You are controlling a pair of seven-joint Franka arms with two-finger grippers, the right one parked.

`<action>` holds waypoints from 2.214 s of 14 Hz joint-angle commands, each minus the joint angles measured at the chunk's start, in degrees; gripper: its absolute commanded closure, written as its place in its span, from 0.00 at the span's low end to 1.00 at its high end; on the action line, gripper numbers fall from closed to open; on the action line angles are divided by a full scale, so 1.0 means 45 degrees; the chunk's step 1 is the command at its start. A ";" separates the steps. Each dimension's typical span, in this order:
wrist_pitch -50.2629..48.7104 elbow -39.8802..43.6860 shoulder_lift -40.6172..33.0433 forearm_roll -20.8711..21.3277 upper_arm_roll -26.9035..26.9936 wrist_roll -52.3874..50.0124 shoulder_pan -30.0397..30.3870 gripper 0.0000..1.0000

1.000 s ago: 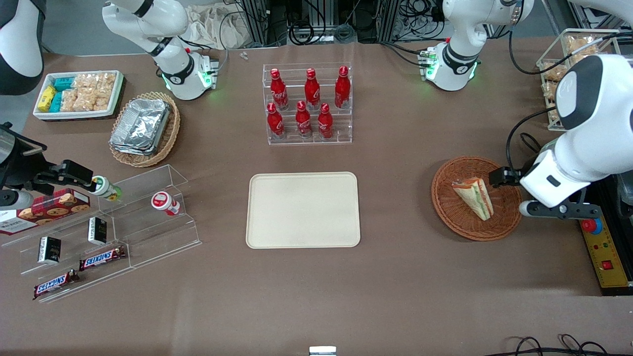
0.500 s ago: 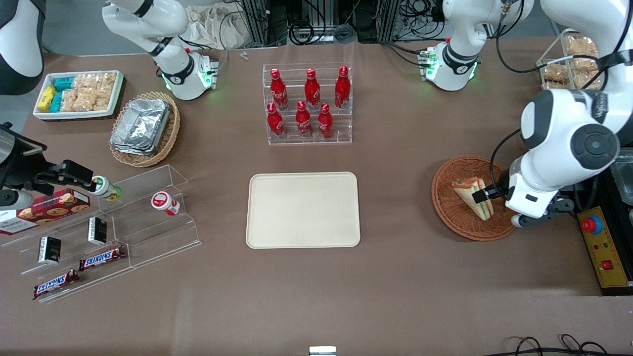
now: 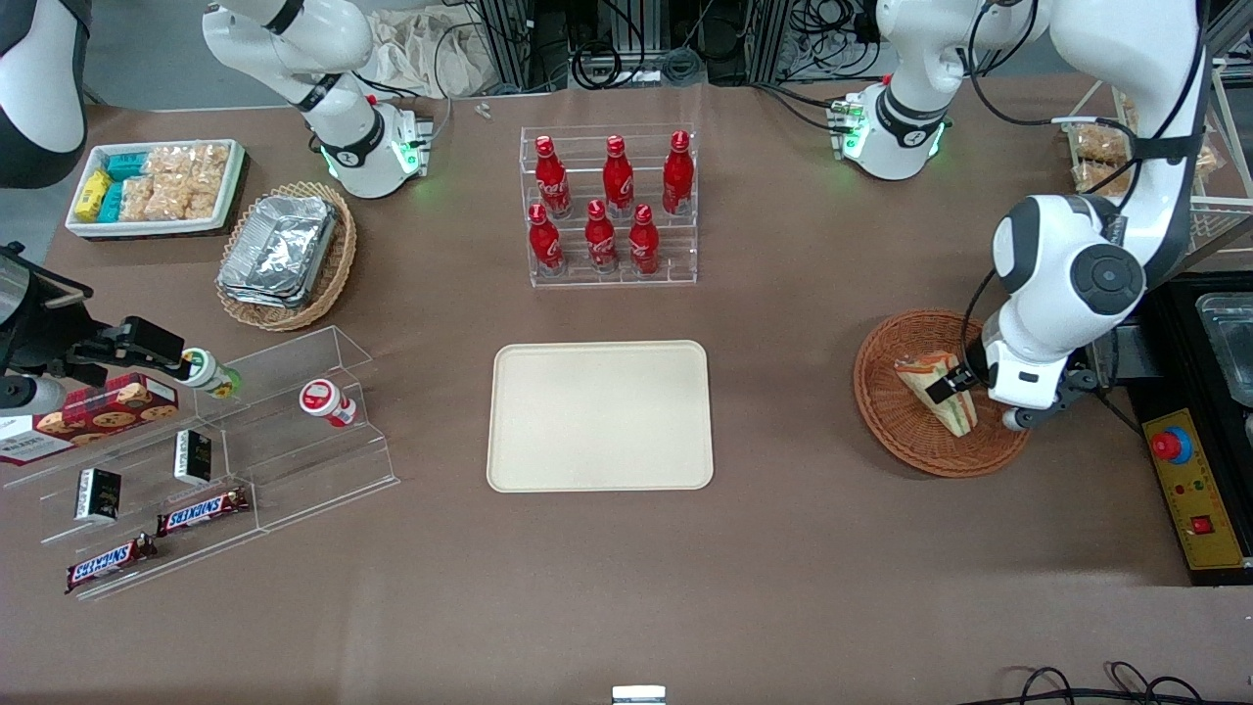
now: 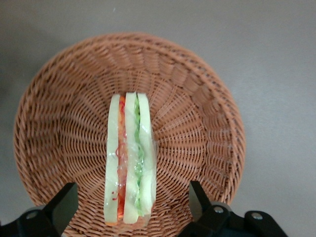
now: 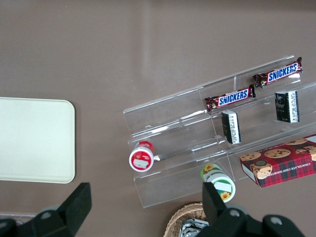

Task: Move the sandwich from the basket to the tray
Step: 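Lower the left gripper around the wrapped sandwich and close it, then lift the sandwich up out of the wicker basket with the left gripper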

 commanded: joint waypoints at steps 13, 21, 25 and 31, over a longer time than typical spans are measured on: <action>0.2100 -0.0219 0.1827 0.0046 -0.0018 -0.2687 -0.0136 0.20; 0.0976 0.0871 0.1322 0.0065 -0.0077 -0.3704 -0.0156 1.00; -0.4642 0.4673 0.1086 0.0143 -0.0310 -0.2946 -0.0156 1.00; -1.0513 1.0382 0.1222 -0.0790 -0.1323 0.0669 -0.0156 1.00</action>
